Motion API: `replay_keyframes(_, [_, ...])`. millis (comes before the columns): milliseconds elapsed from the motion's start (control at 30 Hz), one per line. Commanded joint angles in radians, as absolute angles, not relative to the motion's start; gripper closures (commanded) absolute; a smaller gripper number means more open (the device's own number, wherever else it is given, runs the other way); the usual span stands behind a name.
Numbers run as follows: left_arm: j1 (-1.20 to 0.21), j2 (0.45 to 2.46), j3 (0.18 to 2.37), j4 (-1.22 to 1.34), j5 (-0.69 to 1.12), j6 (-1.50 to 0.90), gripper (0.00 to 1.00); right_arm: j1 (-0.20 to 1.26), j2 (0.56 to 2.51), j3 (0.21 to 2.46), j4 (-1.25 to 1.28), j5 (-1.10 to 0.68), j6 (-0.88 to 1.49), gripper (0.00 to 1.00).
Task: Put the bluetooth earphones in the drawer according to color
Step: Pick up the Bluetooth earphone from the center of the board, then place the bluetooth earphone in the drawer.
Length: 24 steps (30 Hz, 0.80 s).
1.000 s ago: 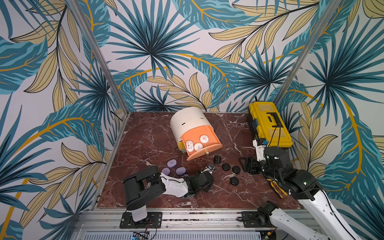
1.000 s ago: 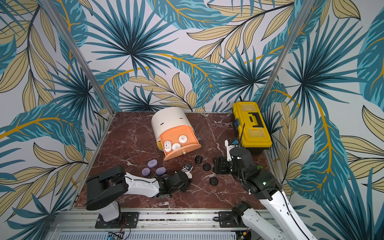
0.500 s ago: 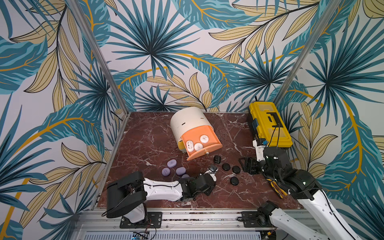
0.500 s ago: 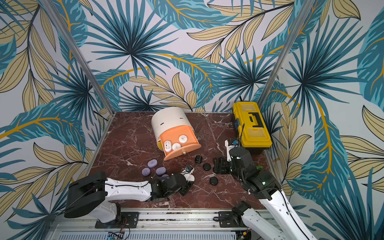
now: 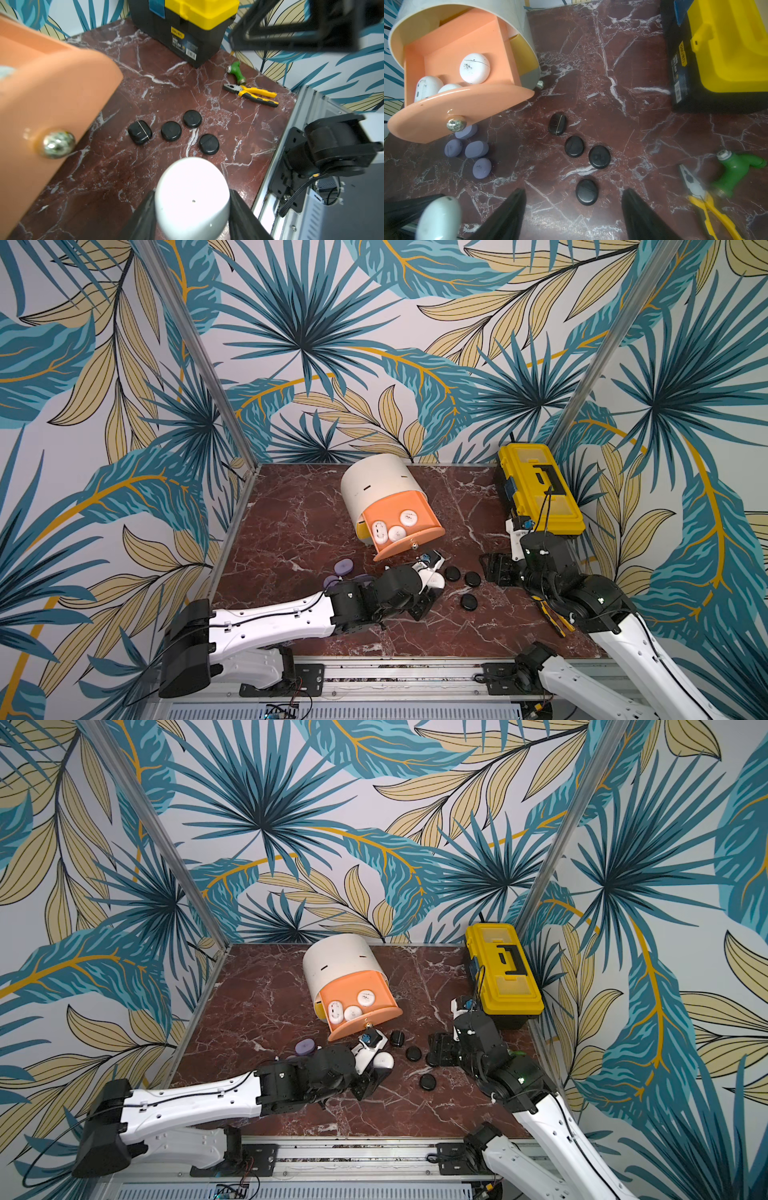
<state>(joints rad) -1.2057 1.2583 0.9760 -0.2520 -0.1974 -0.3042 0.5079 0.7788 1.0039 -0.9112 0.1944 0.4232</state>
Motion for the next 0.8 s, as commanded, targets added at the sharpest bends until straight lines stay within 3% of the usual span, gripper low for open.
replay_keyframes(0, [-1.14, 1.233, 1.088, -0.37, -0.17, -0.254, 0.46, 0.504, 0.783, 0.982, -0.923, 0.213, 0.434, 0.22])
replay_keyframes(433, [-0.828, 1.364, 1.372, -0.549, -0.14, -0.135, 0.44, 0.503, 0.767, 0.96, -0.921, 0.192, 0.433, 0.22])
replay_keyframes(767, [-0.767, 1.524, 1.441, -0.569, -0.245, -0.081, 0.44, 0.503, 0.769, 0.947, -0.911, 0.184, 0.431, 0.22])
